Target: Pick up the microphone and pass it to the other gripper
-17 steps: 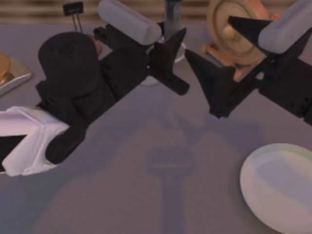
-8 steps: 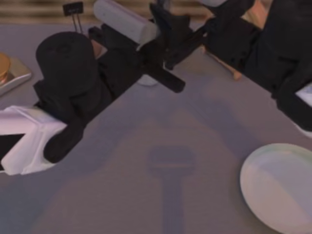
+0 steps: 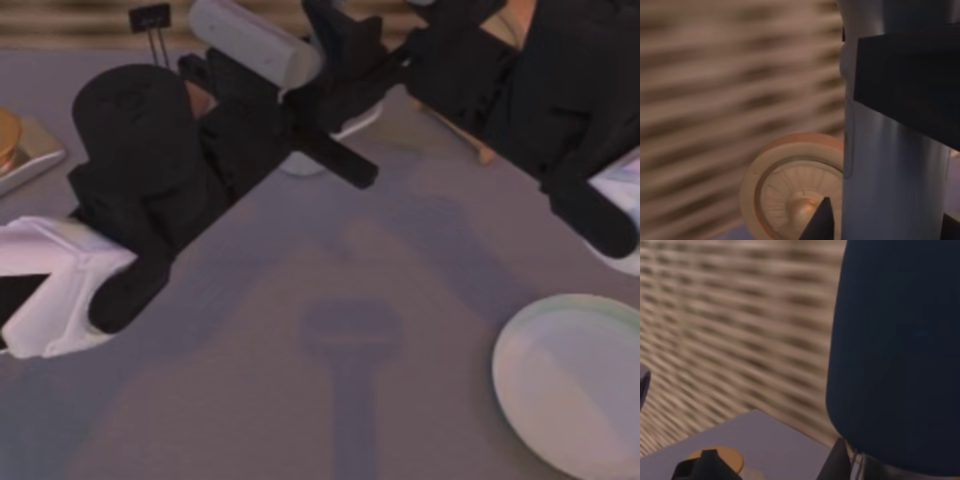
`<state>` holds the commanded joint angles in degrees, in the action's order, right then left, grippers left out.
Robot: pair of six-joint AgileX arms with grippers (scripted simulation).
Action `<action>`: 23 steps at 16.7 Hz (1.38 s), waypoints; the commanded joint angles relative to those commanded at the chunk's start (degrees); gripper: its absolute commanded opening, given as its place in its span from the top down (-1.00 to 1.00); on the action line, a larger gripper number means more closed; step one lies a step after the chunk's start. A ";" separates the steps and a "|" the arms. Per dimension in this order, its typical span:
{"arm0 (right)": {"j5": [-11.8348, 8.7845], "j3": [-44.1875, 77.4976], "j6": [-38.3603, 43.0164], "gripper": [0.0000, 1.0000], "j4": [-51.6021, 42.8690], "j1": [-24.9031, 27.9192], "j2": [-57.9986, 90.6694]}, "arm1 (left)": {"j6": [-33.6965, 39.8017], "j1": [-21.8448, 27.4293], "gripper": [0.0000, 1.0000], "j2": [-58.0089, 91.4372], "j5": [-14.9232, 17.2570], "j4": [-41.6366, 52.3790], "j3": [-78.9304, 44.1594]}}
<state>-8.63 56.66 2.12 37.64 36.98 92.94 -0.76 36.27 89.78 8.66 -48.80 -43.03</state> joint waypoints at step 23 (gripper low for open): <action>0.00 0.00 0.00 1.00 0.00 0.00 0.00 | 0.00 0.00 0.55 0.00 0.00 0.00 0.00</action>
<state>-8.63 56.66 2.12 37.64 36.98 92.94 -0.76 36.27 89.78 8.66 -48.80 -43.03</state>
